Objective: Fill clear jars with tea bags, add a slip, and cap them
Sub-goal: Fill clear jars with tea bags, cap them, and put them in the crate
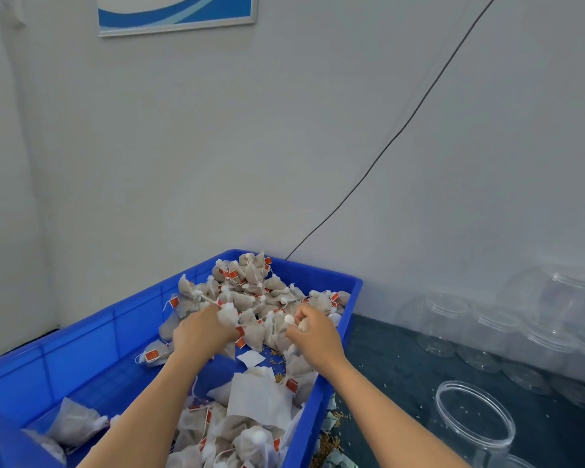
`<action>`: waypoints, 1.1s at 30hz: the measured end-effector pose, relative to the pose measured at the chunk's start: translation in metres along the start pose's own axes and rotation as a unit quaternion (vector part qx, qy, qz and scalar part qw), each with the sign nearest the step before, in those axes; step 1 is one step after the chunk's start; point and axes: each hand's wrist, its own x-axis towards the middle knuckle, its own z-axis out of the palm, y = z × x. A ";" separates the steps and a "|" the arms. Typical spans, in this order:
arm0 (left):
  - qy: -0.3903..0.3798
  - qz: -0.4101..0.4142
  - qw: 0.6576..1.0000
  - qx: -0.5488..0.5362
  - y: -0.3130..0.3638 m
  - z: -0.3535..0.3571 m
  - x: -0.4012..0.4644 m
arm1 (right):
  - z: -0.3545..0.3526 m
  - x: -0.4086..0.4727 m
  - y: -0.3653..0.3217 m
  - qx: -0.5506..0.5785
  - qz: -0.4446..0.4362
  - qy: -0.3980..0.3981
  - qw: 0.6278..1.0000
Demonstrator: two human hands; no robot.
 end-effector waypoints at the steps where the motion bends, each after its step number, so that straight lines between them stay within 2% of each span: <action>1: 0.031 0.012 0.999 -0.035 0.004 -0.002 -0.003 | -0.006 -0.003 -0.003 0.062 0.017 0.007 0.998; 3: 0.034 0.050 0.985 -0.160 0.010 -0.005 -0.007 | -0.023 -0.010 -0.008 0.163 0.054 0.025 0.985; 5: -0.023 0.066 0.937 -0.342 0.021 -0.014 -0.017 | -0.044 -0.020 -0.011 0.224 0.092 0.047 0.969; 6: -0.046 0.082 0.912 -0.399 0.027 -0.021 -0.024 | -0.056 -0.027 -0.012 0.243 0.105 0.056 0.963; 8: -0.080 0.129 0.887 -0.437 0.044 -0.035 -0.039 | -0.086 -0.043 -0.012 0.256 0.110 0.072 0.958; 12: -0.157 0.183 0.843 -0.481 0.082 -0.048 -0.074 | -0.151 -0.086 -0.004 0.215 0.105 0.105 0.965; 16: -0.191 0.256 0.832 -0.454 0.131 -0.037 -0.109 | -0.210 -0.121 0.013 0.152 0.097 0.137 0.974; 20: -0.225 0.273 0.838 -0.417 0.176 -0.009 -0.132 | -0.239 -0.135 0.036 0.113 0.137 0.187 0.966; 23: -0.228 0.288 0.842 -0.395 0.198 0.014 -0.142 | -0.245 -0.139 0.048 0.098 0.144 0.186 0.967; 27: -0.212 0.310 0.849 -0.372 0.217 0.033 -0.149 | -0.241 -0.138 0.053 0.104 0.133 0.160 0.972; 33: -0.162 0.296 0.854 -0.396 0.226 0.036 -0.144 | -0.236 -0.129 0.056 0.083 0.115 0.169 0.975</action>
